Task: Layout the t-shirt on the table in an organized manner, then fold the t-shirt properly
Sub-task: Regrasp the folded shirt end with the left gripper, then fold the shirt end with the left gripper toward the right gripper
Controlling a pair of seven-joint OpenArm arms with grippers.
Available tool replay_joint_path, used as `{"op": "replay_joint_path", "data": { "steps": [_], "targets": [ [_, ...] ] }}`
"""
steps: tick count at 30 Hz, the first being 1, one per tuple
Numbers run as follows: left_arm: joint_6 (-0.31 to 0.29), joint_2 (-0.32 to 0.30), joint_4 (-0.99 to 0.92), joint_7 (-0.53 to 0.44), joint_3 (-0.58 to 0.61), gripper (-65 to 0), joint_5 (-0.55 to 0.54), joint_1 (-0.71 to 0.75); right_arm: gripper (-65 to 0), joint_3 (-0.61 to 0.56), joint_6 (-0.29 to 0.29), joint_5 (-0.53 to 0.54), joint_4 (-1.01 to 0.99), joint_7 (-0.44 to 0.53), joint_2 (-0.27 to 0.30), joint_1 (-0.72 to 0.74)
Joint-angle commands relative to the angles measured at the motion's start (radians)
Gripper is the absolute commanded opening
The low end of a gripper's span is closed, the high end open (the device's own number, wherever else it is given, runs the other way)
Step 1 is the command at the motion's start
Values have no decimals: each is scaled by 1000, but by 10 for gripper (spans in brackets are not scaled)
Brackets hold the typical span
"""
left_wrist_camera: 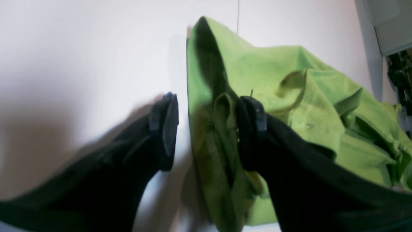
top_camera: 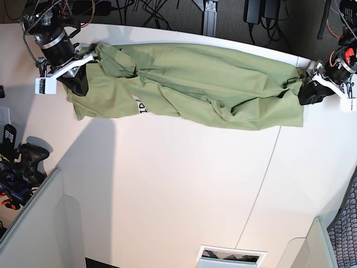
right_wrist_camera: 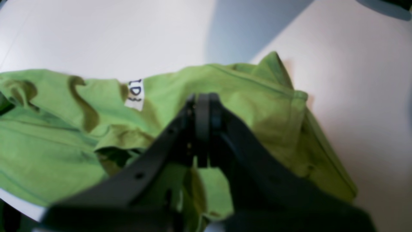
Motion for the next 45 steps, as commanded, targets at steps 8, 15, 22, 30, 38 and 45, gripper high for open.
{"op": "replay_joint_path", "data": {
  "steps": [8,15,22,30,38,45],
  "targets": [
    [-6,-2,8,4,121,-318,20,-5,-650,6,4,24,13,21,13,5],
    [-6,11,8,1,130,-326,52,-16,-650,6,4,24,13,19,13,5],
    [-6,11,8,-24,144,-545,87,-17,-650,6,4,24,13,19,13,5],
    [-7,4,8,-159,134,-650,167,-64,-650,6,4,25,13,19,14,5],
    [-6,-68,8,-177,120,-650,367,-233,-650,9,4,73,13,23,14,5],
    [2,-175,12,-202,121,-650,441,-333,-650,9,5,80,13,23,13,8]
  ]
}}
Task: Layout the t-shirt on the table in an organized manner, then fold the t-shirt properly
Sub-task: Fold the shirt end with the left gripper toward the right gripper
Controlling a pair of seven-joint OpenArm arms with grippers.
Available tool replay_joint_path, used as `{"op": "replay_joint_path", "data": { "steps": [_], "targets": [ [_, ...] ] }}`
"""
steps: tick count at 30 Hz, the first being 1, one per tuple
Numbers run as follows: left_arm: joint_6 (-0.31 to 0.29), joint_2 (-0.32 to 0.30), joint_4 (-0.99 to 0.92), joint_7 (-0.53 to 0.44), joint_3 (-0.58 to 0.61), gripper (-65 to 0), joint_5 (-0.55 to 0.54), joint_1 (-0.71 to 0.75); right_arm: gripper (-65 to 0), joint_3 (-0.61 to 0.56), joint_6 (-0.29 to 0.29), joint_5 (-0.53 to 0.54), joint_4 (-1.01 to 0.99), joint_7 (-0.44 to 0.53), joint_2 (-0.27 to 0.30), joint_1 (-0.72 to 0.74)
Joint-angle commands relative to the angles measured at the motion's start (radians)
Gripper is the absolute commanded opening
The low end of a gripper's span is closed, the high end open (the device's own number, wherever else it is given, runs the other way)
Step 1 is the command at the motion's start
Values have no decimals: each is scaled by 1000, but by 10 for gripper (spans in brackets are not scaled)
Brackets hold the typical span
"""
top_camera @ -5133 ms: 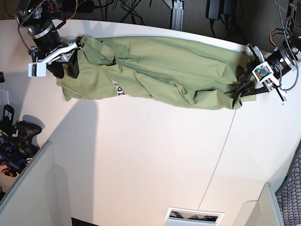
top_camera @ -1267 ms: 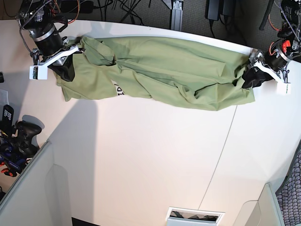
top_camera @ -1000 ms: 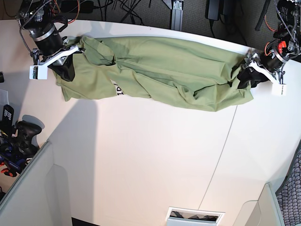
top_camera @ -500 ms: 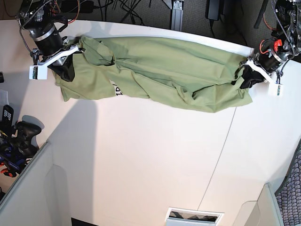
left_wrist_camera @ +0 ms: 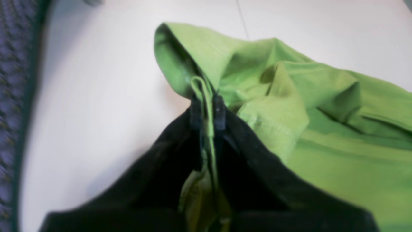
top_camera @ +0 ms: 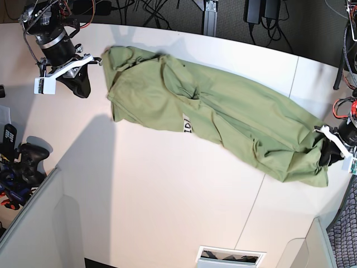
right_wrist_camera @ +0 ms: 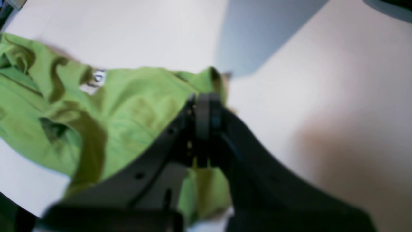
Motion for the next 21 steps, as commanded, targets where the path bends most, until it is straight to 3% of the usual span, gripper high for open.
{"op": "replay_joint_path", "data": {
  "steps": [1,5,10,16,20,21],
  "targets": [
    [0,-23,30,-26,-5,-650,-12,-19,-650,7,5,15,13,24,13,8],
    [0,-25,142,-21,25,-650,-21,0,-650,7,4,11,13,31,13,8],
    [0,-10,248,-13,201,-650,13,15,-650,7,5,8,13,31,13,10],
    [1,81,240,10,419,-650,177,15,-650,7,4,3,13,31,13,10],
    [0,135,193,18,491,-650,201,15,-650,7,4,-17,13,31,13,10],
    [0,135,182,18,509,-605,203,15,-650,7,4,-18,13,30,13,10]
  ]
}}
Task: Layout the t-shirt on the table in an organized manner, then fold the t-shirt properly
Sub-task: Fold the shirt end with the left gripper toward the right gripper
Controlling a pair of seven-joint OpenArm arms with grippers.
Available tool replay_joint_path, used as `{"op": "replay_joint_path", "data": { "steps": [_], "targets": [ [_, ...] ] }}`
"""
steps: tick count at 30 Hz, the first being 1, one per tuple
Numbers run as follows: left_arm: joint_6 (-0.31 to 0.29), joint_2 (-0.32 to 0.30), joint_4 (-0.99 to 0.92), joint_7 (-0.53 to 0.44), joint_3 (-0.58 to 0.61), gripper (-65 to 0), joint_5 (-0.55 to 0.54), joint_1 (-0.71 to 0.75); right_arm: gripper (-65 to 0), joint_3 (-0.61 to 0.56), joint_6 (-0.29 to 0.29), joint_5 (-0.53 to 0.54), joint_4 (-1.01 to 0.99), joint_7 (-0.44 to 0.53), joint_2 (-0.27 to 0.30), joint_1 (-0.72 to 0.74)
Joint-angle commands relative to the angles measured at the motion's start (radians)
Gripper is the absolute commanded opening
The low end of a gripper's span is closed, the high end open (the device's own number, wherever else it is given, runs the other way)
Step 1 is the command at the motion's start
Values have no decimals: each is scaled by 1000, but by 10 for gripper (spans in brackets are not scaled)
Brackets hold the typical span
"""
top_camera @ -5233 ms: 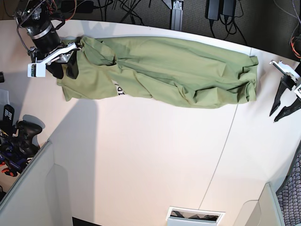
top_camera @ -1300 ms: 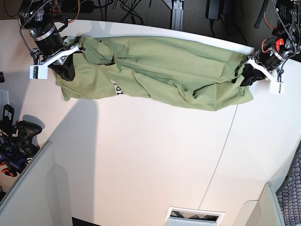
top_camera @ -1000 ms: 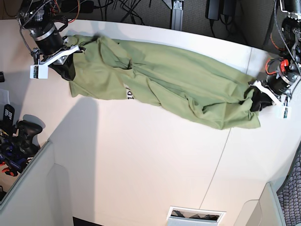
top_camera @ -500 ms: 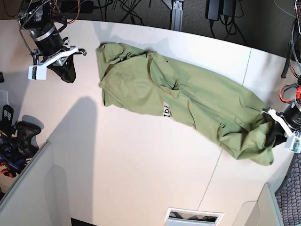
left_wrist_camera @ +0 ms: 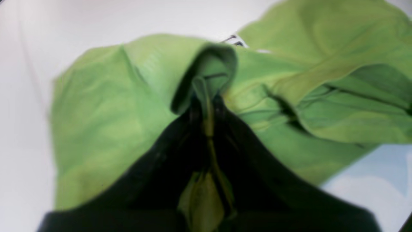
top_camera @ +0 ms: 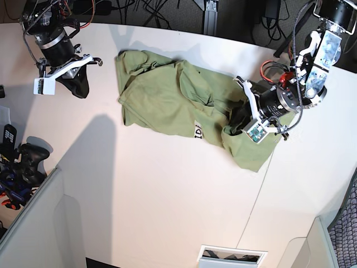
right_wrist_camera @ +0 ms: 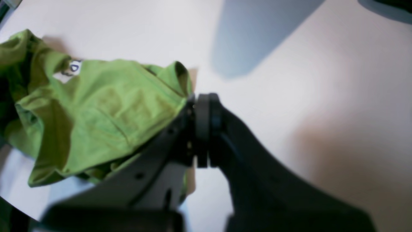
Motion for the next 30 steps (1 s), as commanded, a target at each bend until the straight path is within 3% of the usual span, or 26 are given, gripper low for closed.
{"op": "replay_joint_path", "data": {
  "steps": [1,3,6,8,13,15,19,22,24,25,28,30],
  "targets": [
    [0,-8,5,-23,10,-519,3,-19,-650,7,4,11,13,26,13,7],
    [0,-8,-3,-23,31,-401,30,-19,-650,7,4,12,13,26,13,7],
    [1,-8,-3,-26,37,-383,30,-22,-504,7,4,16,13,26,13,7],
    [0,-8,3,-30,37,-383,18,-30,-463,7,4,15,13,26,13,7],
    [-4,-14,105,0,35,-383,-37,-35,-463,7,4,15,13,26,13,7],
    [-56,-18,174,38,35,-383,-74,-35,-463,7,4,15,13,26,13,7],
    [-73,-31,272,79,35,-383,-171,-35,-463,7,4,14,13,26,13,7],
    [-69,-32,281,57,24,-383,-135,-36,-463,7,4,-5,13,26,13,7],
    [-18,-32,274,27,2,-384,-87,-36,-458,7,4,-11,13,26,13,7],
    [21,-32,262,6,-14,-384,-64,-36,-420,7,4,-11,13,27,13,7],
    [96,-30,177,-31,-57,-384,-45,-49,-201,7,4,-12,12,31,13,7],
    [97,-30,93,-31,-63,-384,-45,-68,-205,7,3,-15,-3,35,13,7]
  ]
}}
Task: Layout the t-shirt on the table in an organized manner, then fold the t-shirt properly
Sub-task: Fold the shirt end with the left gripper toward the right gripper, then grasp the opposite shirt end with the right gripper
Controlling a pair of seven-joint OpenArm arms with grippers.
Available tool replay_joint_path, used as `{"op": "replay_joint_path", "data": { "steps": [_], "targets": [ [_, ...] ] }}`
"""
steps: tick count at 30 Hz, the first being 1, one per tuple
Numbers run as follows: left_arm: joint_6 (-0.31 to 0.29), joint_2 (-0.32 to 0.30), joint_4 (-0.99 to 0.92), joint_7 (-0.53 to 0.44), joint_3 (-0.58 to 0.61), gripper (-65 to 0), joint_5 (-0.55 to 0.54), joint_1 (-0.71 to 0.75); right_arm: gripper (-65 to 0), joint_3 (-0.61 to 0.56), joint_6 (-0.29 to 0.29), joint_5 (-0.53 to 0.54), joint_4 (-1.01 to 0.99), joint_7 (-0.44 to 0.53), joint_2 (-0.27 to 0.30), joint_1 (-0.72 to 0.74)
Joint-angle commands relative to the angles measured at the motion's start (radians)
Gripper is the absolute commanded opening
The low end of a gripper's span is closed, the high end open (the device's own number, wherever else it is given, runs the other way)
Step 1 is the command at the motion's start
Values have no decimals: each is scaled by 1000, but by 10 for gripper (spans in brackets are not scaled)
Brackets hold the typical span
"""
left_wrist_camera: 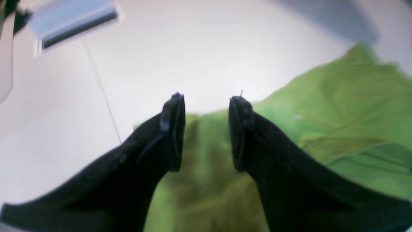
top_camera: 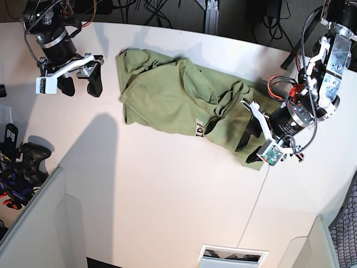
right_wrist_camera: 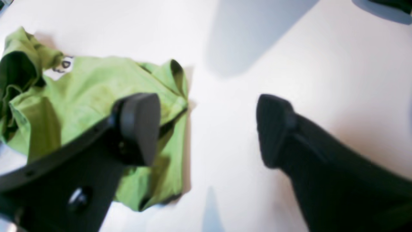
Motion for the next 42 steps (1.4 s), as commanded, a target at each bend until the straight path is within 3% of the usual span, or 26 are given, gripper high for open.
{"op": "replay_joint_path", "data": {
  "steps": [1,7,15,21,28,32,33,34,37,42],
  "targets": [
    [6,-2,-26,-20,-2,-384,-8,-24,-205,7,3,11,-7,28,13,5],
    [6,-3,-166,-80,-2,-384,-8,-45,-205,6,4,103,-217,27,4,33],
    [6,-2,-190,-93,-2,-384,-8,-45,-205,3,8,209,-303,-35,-96,66],
    [6,-2,-190,-93,-2,-384,-8,-45,-205,-66,7,218,-303,-37,-144,66],
    [6,-2,-190,-84,-2,-384,-10,-44,-205,-100,7,203,-307,-37,-247,119],
    [6,-3,-190,-77,-2,-384,-11,-44,-209,-100,7,179,-310,-22,-264,152],
    [6,-3,-190,-77,-2,-384,-11,-44,-245,-100,6,167,-310,-10,-264,158],
    [6,-3,-190,-77,-2,-384,-11,-44,-322,-100,6,152,-310,0,-263,163],
    [6,-2,-190,-78,-2,-384,-12,-44,-650,-100,7,118,-309,31,-263,175],
    [6,-3,-170,-78,-2,-384,-43,-45,-650,-90,7,64,-309,32,-221,197]
  ]
}}
